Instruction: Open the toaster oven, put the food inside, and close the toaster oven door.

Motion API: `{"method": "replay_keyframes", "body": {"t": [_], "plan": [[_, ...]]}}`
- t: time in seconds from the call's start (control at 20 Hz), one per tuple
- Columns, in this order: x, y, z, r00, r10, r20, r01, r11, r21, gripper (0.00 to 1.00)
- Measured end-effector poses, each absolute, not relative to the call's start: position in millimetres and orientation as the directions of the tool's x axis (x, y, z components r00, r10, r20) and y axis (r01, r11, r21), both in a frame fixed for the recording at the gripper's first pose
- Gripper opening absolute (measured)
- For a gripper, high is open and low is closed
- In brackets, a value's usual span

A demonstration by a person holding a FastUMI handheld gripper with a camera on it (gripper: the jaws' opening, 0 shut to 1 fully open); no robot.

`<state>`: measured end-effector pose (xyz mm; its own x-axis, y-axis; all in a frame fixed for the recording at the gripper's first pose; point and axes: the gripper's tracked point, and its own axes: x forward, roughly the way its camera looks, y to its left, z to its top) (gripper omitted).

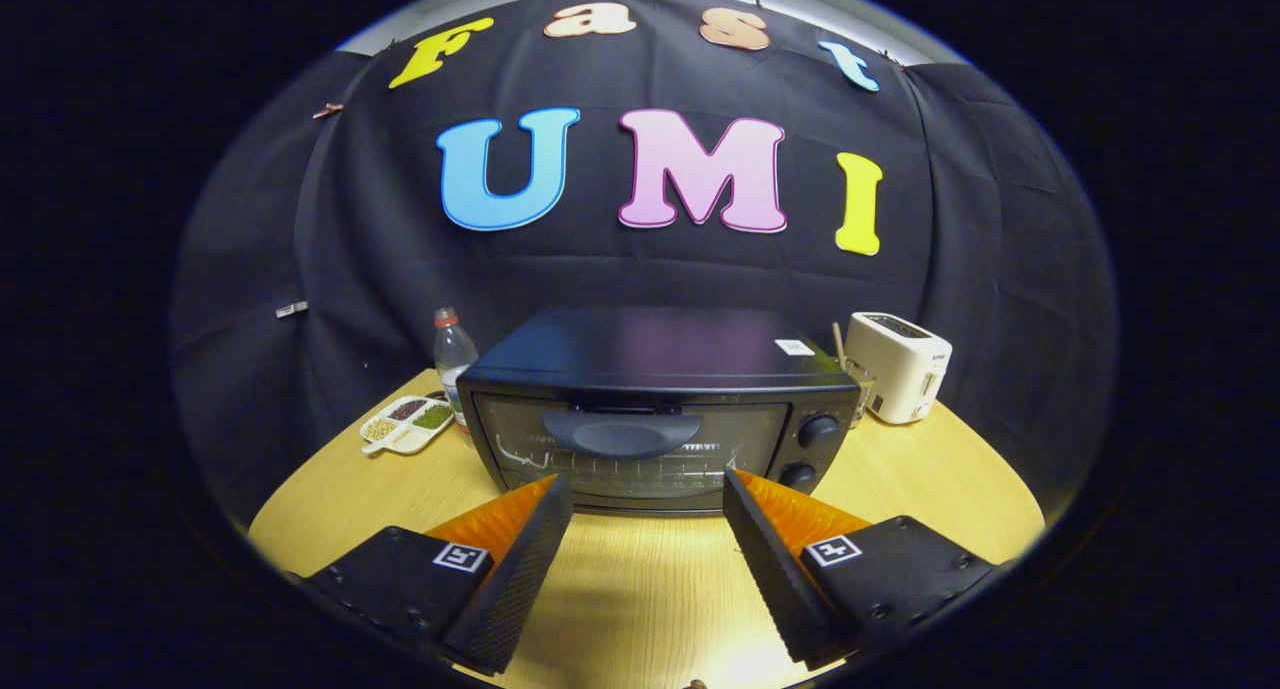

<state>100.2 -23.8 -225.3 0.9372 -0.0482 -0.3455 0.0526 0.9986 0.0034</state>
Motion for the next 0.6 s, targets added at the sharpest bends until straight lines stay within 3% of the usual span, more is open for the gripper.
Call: {"method": "replay_keyframes", "body": {"t": [0.6], "plan": [[6.2,-56.4,-46.3,0.996,-0.055,-0.076,0.055,0.998,0.001,0.98]]}}
